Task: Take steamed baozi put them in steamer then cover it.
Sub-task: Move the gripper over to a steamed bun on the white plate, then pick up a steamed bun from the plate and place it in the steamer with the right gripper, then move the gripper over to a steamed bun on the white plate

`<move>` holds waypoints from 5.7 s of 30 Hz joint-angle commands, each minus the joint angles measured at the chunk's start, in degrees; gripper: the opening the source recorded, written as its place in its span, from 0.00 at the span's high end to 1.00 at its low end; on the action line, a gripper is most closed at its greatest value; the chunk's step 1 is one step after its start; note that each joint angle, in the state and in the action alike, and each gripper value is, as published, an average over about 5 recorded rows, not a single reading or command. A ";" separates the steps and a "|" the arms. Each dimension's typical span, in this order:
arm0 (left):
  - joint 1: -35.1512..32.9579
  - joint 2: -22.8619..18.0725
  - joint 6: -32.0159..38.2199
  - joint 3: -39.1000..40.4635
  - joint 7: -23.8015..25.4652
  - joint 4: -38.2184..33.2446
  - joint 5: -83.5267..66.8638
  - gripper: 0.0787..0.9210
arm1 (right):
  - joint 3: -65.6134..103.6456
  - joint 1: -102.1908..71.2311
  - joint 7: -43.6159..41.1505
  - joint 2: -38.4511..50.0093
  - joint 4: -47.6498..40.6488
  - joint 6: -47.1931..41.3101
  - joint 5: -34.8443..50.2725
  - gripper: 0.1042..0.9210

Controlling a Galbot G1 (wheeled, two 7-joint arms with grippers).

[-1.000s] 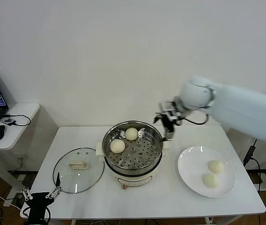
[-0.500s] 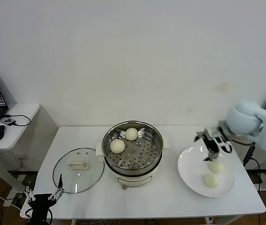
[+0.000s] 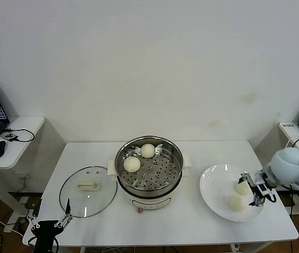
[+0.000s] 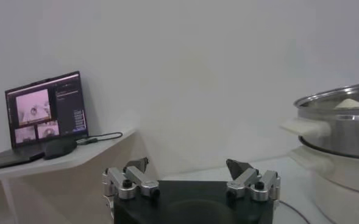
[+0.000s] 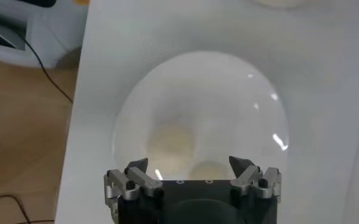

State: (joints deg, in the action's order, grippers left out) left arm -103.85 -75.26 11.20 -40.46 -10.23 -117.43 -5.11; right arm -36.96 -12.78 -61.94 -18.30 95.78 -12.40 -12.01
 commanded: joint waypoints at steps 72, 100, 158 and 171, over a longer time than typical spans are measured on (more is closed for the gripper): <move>0.84 0.66 0.49 -0.67 -0.50 0.99 -0.14 0.12 | -25.17 51.22 2.24 -26.17 -5.33 -3.88 22.95 0.42; -0.27 -0.93 1.46 -3.21 -0.72 1.38 -0.37 0.12 | -35.82 41.97 0.01 -49.51 -12.02 17.22 9.68 0.42; 1.87 3.19 1.38 -0.66 -0.53 2.12 -1.38 0.12 | -21.04 30.55 0.68 -3.84 -3.59 -1.88 11.61 0.12; 0.73 2.39 1.00 -1.22 -0.41 1.89 -0.62 0.12 | 7.34 -3.53 2.86 -4.49 -11.75 0.34 -0.89 0.12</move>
State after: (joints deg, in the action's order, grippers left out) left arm -102.95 -72.83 12.24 -41.61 -10.65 -115.51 -5.73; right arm -44.51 2.16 -59.63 -25.65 87.35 -11.92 -6.04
